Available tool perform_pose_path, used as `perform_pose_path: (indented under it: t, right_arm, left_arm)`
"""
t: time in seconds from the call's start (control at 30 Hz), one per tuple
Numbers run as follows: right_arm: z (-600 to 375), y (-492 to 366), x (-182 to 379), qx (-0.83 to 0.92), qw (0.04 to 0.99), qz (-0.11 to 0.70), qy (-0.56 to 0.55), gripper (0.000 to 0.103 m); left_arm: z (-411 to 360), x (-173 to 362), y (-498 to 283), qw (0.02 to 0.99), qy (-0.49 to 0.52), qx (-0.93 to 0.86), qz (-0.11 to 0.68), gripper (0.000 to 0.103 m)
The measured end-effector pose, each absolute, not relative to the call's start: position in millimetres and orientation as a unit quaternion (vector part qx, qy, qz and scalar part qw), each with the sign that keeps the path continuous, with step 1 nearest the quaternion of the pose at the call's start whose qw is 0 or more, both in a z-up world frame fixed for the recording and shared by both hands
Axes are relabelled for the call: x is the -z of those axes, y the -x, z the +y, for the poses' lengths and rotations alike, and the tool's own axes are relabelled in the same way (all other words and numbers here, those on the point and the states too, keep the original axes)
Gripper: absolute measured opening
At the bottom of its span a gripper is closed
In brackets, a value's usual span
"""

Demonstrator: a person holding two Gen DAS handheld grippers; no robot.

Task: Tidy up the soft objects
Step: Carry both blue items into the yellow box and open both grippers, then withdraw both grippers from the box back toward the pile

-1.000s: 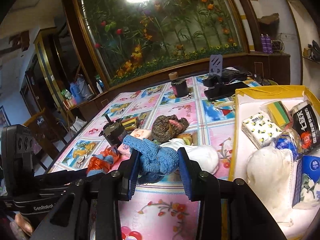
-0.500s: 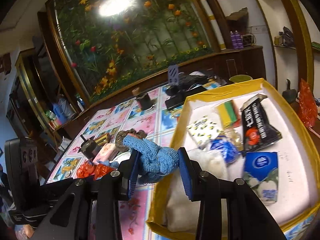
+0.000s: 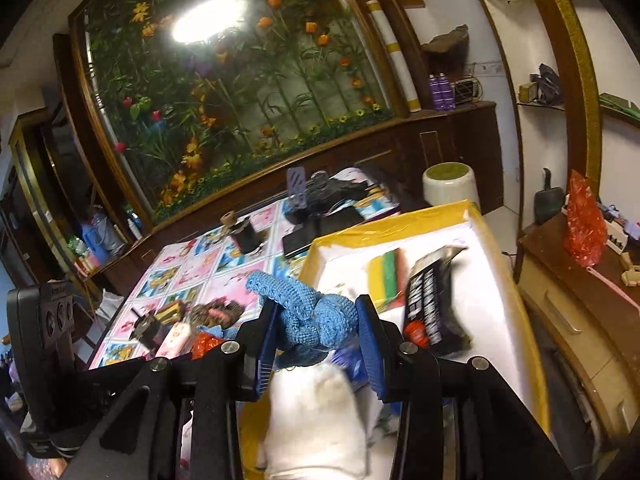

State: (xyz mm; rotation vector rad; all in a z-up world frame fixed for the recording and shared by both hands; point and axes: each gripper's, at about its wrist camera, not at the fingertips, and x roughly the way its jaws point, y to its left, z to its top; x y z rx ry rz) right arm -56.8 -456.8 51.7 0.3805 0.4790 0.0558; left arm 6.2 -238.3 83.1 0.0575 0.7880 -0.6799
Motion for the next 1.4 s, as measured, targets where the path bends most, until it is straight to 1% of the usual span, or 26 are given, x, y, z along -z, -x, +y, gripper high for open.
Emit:
perform_pose_path:
  t: [0.13, 0.27, 0.47, 0.57, 0.7, 0.73, 0.77, 0.8, 0.83, 0.9, 1.07, 1.1, 1.27, 1.4]
  right_arm:
    - [-483, 40, -68, -0.004, 0.952, 0.243, -0.188, 0.041]
    - [-511, 10, -72, 0.020, 0.943, 0.270, -0.195, 0.041]
    - [-535, -44, -61, 0.041, 0.928, 0.321, -0.186, 0.041]
    - [-547, -67, -53, 0.037, 0.917, 0.339, -0.205, 0.041]
    - [-554, -88, -39, 0.056, 0.910, 0.361, -0.196, 0.042]
    - [-555, -93, -35, 0.054, 0.907, 0.368, -0.197, 0.042]
    - [-555, -94, -33, 0.053, 0.907, 0.371, -0.194, 0.044]
    - [-554, -95, -33, 0.056, 0.907, 0.373, -0.187, 0.045]
    - [-554, -95, -33, 0.058, 0.908, 0.373, -0.182, 0.049]
    - [-552, -92, -35, 0.063, 0.911, 0.366, -0.179, 0.052]
    - [-548, -71, -47, 0.061, 0.920, 0.338, -0.191, 0.071]
    - [-545, -68, -49, 0.059, 0.922, 0.334, -0.189, 0.072]
    - [-527, -52, -64, 0.047, 0.931, 0.312, -0.184, 0.073]
    - [-492, -35, -73, 0.025, 0.944, 0.282, -0.168, 0.073]
  left_arm:
    - [-266, -94, -27, 0.863, -0.026, 0.336, 0.377, 0.044]
    - [-294, -92, -57, 0.853, -0.025, 0.339, 0.396, 0.044]
    - [-327, -69, -105, 0.831, -0.015, 0.325, 0.451, 0.044]
    - [-336, -60, -121, 0.826, -0.012, 0.316, 0.466, 0.044]
    - [-340, -50, -130, 0.825, -0.004, 0.308, 0.475, 0.044]
    - [-340, -49, -131, 0.824, -0.002, 0.308, 0.476, 0.047]
    - [-339, -48, -131, 0.824, -0.001, 0.307, 0.476, 0.056]
    - [-338, -48, -131, 0.826, -0.001, 0.306, 0.473, 0.061]
    - [-336, -49, -131, 0.829, 0.003, 0.306, 0.468, 0.067]
    - [-331, -52, -131, 0.832, 0.008, 0.306, 0.462, 0.067]
    - [-316, -61, -127, 0.833, 0.024, 0.312, 0.456, 0.067]
    - [-313, -63, -125, 0.834, 0.025, 0.313, 0.454, 0.067]
    - [-293, -69, -108, 0.841, 0.027, 0.313, 0.440, 0.068]
    - [-269, -74, -84, 0.862, 0.001, 0.300, 0.409, 0.068]
